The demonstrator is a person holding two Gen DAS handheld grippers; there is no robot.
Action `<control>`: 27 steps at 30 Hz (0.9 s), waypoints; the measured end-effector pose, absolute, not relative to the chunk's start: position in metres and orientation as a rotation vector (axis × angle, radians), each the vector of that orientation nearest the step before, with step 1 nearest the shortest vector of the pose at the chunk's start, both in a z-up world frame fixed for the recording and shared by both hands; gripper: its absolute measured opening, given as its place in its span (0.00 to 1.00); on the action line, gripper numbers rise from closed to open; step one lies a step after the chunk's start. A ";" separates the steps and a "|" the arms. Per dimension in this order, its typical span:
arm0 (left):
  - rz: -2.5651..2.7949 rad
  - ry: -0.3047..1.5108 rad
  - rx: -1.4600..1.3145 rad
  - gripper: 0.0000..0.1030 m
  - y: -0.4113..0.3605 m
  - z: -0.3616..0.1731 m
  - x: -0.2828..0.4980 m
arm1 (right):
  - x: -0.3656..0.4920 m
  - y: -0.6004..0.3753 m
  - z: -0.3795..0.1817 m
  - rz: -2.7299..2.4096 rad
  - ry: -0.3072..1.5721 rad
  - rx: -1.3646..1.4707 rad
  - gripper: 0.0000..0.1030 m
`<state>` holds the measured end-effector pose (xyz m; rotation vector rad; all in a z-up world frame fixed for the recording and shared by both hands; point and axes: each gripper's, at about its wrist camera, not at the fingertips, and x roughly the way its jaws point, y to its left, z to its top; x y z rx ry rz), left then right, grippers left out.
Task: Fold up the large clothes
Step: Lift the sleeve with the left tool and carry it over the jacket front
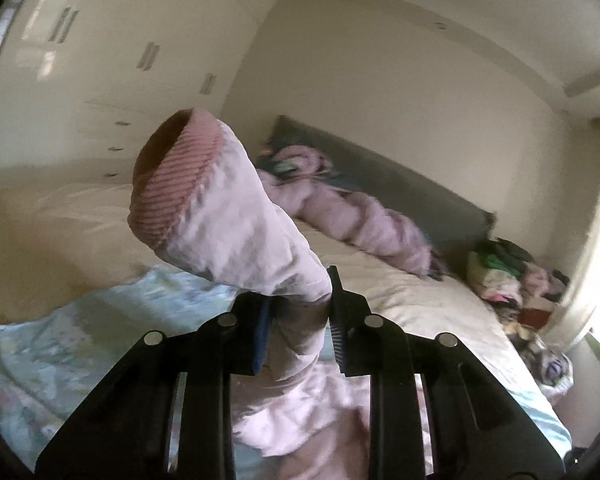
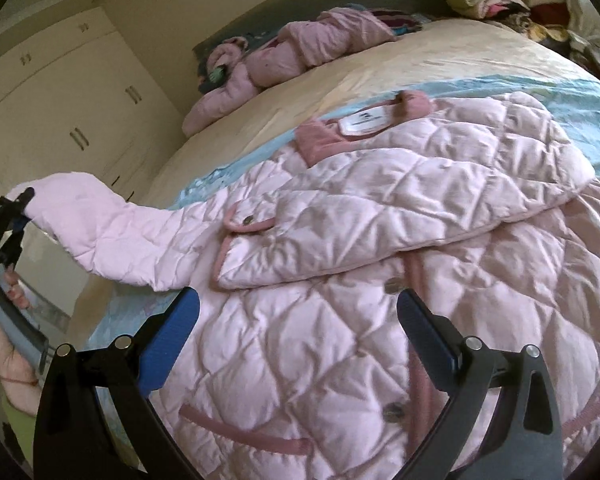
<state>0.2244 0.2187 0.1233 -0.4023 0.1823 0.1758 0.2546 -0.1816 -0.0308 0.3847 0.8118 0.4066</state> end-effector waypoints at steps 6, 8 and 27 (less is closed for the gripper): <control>-0.010 0.173 -0.356 0.16 0.166 0.129 0.229 | 0.252 -0.209 -0.027 0.360 0.783 0.416 0.96; -0.082 0.181 -0.352 0.16 0.148 0.128 0.234 | 0.251 -0.218 -0.027 0.337 0.776 0.423 0.96; -0.470 0.359 -0.121 0.16 0.009 0.071 0.262 | 0.236 -0.315 -0.035 0.132 0.722 0.560 0.96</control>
